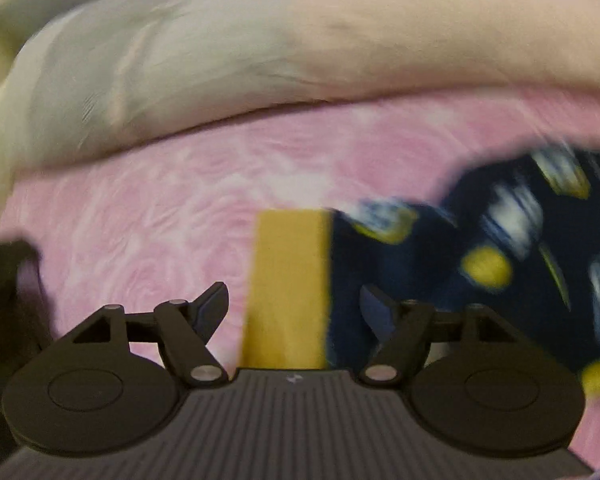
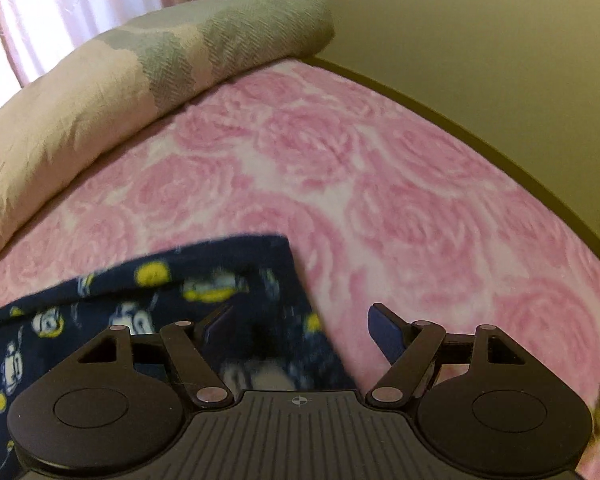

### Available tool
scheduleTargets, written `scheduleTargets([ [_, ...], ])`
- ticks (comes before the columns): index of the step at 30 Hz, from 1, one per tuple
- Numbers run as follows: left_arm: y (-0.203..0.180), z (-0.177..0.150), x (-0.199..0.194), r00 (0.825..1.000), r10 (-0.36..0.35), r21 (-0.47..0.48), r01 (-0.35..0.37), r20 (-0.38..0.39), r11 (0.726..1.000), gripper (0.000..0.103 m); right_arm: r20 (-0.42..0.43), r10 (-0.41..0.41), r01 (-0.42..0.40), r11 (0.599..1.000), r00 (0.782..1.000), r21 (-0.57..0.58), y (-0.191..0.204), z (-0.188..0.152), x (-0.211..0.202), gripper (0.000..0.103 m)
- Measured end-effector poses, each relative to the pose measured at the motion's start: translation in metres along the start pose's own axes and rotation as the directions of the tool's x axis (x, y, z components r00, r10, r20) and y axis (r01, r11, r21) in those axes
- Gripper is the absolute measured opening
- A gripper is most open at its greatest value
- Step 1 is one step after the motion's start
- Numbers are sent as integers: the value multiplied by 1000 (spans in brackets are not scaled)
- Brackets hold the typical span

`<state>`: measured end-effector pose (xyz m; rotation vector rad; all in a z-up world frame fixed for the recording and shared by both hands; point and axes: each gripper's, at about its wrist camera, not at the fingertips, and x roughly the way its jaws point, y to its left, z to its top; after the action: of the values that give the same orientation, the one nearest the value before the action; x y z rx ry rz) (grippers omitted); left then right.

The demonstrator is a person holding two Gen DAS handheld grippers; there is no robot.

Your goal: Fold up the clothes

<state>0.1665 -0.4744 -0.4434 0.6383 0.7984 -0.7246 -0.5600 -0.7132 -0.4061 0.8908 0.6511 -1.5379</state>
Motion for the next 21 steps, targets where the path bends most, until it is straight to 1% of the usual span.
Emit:
scheduleTargets([
  [1,14,3,6,1000,-9,-74,9,2,997,69,-4,-11,11,1000,1000,7,-1,-5,-5,76],
  [3,37,11,24,999,-38,-183,38,2,982,68,-11,-33,34,999,999,25,-4,-14,-12,76],
  [4,43,15,34,998,-65,-217,62,-7,974,68,-14,-46,47,998,999,34,-4,-18,-15,76],
  [5,47,18,46,994,-109,-244,100,-24,965,67,-21,-60,61,997,998,43,-4,-23,-17,76],
  [6,50,20,58,986,-158,-269,140,-45,953,58,-30,-75,77,996,997,52,-2,-29,-19,76],
  [7,49,21,69,976,-209,-280,183,-63,942,30,-39,-86,88,994,996,59,0,-34,-19,76],
  [8,46,22,72,972,-231,-263,212,-46,941,23,-50,-93,96,993,994,65,3,-38,-18,76],
  [9,41,24,71,971,-237,-221,227,-21,948,8,-58,-97,101,992,994,70,5,-41,-19,76],
  [10,37,27,67,971,-238,-179,234,1,956,7,-64,-100,104,992,993,71,8,-44,-19,76],
  [12,41,39,60,980,-190,-121,197,67,973,7,-62,-95,98,994,994,56,17,-45,-20,76],
  [13,42,44,56,981,-167,-93,176,102,980,7,-60,-92,94,994,994,47,21,-45,-21,76],
  [14,46,51,54,981,-142,-79,153,132,985,7,-58,-88,91,995,994,37,25,-45,-22,76],
  [15,52,59,55,982,-119,-83,132,146,988,9,-53,-88,89,996,995,28,29,-45,-23,76],
  [17,51,71,61,986,-100,-36,106,136,994,12,-44,-87,88,996,995,21,35,-44,-25,76],
  [18,48,76,65,989,-72,-2,73,128,997,15,-43,-82,83,996,996,23,38,-44,-26,76],
  [19,39,78,70,993,-3,57,-4,117,998,15,-41,-77,78,997,996,26,40,-44,-26,76],
  [20,34,78,74,993,49,93,-59,111,994,15,-43,-70,72,997,997,29,43,-45,-26,76],
  [21,37,75,73,992,56,76,-65,110,995,20,-45,-65,66,997,997,28,45,-46,-26,76],
])
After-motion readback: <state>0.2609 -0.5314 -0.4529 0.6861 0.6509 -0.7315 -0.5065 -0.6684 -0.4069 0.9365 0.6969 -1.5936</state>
